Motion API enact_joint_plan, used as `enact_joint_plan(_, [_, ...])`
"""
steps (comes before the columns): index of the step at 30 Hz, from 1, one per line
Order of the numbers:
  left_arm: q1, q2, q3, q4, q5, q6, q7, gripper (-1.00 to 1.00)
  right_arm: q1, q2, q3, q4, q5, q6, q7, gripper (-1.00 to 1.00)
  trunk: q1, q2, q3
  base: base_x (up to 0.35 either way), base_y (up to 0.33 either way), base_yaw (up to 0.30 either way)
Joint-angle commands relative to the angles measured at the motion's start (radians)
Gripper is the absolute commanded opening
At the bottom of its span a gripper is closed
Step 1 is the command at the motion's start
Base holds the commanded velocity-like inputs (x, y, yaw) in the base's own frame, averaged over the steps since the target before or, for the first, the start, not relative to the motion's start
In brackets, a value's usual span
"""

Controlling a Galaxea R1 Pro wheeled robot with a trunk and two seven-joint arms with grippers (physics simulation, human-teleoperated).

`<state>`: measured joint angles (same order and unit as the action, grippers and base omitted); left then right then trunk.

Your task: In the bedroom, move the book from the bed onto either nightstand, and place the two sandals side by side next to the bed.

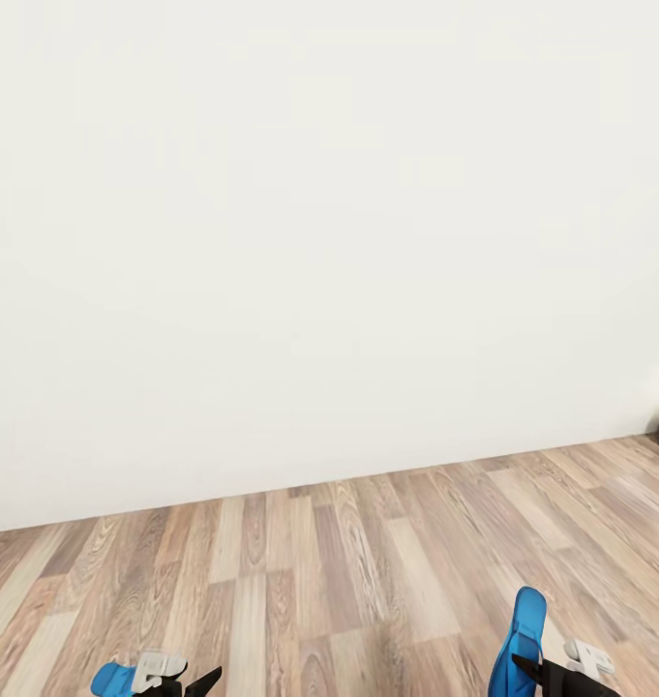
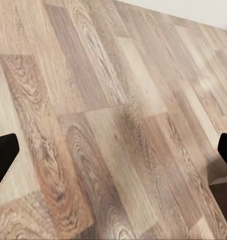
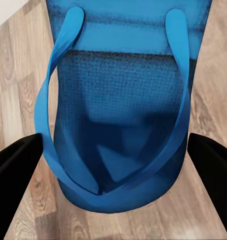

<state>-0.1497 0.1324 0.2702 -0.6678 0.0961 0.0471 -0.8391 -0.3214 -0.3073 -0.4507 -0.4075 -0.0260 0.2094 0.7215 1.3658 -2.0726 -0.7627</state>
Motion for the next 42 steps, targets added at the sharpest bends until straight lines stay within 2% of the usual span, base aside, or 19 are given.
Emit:
enact_joint_plan(1, [-0.001, 0.000, 0.001, 0.001, 0.005, 0.005, -0.005, 1.00, -0.001, 0.001, -0.006, -0.001, -0.003, 0.010, 0.006, -1.00, 0.000, 0.000, -0.001, 0.302, 0.000, -0.001])
enact_joint_plan(42, [-0.001, 0.000, 0.000, 0.001, 0.005, 0.005, -0.005, 1.00, -0.001, 0.001, -0.006, -0.001, -0.003, 0.010, 0.006, -1.00, 0.000, 0.000, -0.001, 0.321, -0.070, 0.000])
